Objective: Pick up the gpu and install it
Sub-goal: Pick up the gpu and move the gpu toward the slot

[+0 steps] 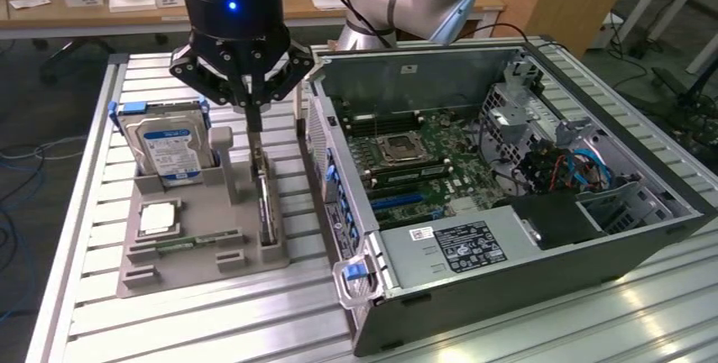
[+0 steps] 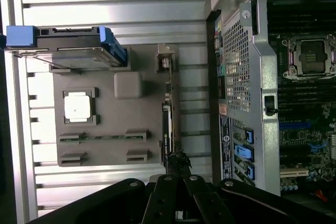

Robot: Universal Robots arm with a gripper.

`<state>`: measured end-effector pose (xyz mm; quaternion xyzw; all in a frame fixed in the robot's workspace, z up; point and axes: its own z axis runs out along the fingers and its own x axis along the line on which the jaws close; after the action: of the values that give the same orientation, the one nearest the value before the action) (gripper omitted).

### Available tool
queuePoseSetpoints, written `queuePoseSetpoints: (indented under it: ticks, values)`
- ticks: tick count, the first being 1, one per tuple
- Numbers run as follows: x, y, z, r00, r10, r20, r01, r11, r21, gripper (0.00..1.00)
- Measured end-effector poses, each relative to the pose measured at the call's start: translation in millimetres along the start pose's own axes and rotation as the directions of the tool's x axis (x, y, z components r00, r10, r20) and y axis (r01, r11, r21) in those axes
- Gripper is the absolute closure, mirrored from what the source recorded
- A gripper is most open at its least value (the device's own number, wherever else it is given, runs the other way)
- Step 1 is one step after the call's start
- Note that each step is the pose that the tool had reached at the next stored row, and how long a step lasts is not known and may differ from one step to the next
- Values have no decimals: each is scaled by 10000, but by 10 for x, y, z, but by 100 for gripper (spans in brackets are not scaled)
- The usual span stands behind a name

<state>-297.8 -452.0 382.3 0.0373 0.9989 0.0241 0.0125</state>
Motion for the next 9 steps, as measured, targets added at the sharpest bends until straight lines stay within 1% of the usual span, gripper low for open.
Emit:
queuePoseSetpoints:
  ticks: [5,6,7,8,9]
  values:
    - [0,0,0,10000,0,-1,0,10000,0,89]
    - [0,0,0,10000,1,0,-1,10000,1,83]
    - [0,0,0,10000,0,0,0,10000,0,83]
    - [0,0,0,10000,0,0,0,10000,1,76]
    - [0,0,0,10000,0,0,0,10000,0,76]
